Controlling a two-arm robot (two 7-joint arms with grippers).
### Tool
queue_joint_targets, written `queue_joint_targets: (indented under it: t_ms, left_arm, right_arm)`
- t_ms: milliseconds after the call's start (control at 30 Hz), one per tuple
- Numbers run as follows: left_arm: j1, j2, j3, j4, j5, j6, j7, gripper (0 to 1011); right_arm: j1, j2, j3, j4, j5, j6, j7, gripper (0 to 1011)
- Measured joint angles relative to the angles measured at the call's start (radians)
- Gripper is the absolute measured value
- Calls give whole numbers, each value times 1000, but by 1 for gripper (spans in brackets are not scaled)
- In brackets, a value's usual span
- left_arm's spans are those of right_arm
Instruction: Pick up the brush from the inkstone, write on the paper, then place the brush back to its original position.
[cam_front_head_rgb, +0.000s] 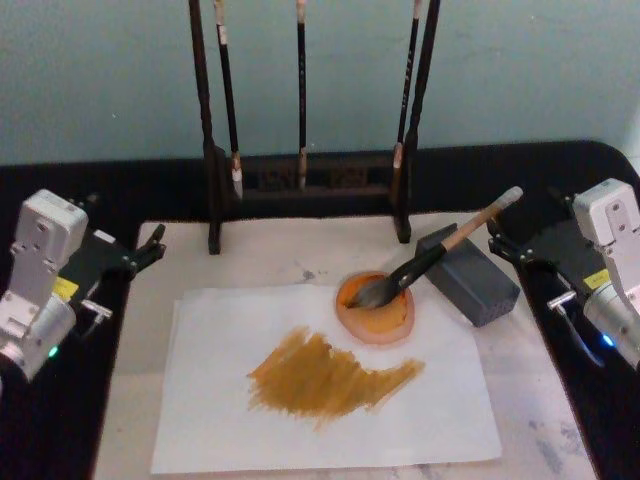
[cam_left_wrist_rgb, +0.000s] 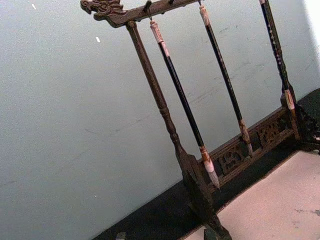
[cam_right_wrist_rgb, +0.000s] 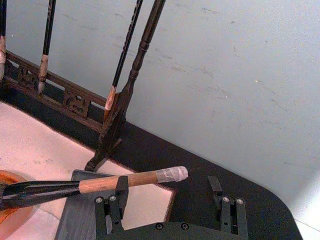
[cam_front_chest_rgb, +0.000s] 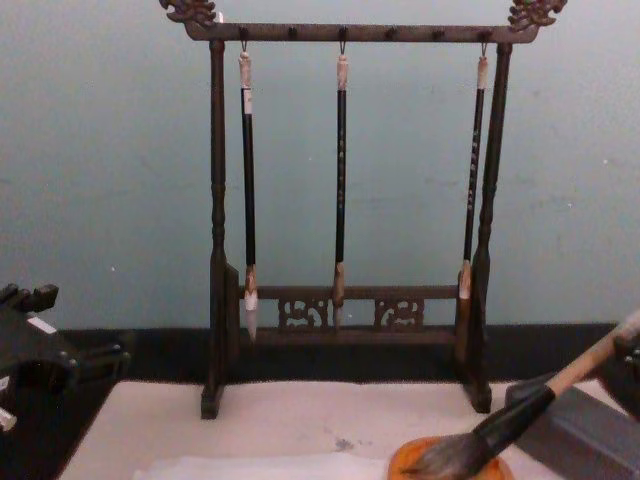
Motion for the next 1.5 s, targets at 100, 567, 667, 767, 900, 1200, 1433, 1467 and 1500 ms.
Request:
queue_joint_targets:
  t_ms: [100, 567, 667, 767, 900, 1200, 1433, 1467, 1500]
  left_arm:
    - [0, 0, 0, 0, 0, 0, 0, 1010]
    - [0, 0, 0, 0, 0, 0, 0, 1010]
    - [0, 0, 0, 0, 0, 0, 0, 1010]
    - [0, 0, 0, 0, 0, 0, 0, 1010]
    - [0, 0, 0, 0, 0, 0, 0, 1010]
    - [0, 0, 0, 0, 0, 0, 0, 1010]
    - [0, 0, 0, 0, 0, 0, 0, 1010]
    - [0, 0, 0, 0, 0, 0, 0, 1010]
    - [0, 0, 0, 0, 0, 0, 0, 1010]
  right_arm:
    - [0, 0, 0, 0, 0, 0, 0, 1000]
    - [0, 0, 0, 0, 0, 0, 0, 1000]
    - [0, 0, 0, 0, 0, 0, 0, 1000]
    - [0, 0, 0, 0, 0, 0, 0, 1000]
    - [0, 0, 0, 0, 0, 0, 0, 1000]
    - [0, 0, 0, 0, 0, 0, 0, 1000]
    - [-18, 17, 27, -64, 19, 19, 37, 1000]
    - [-22, 19, 32, -73, 27, 22, 43, 1000]
    - [-29, 22, 40, -87, 41, 25, 53, 1000]
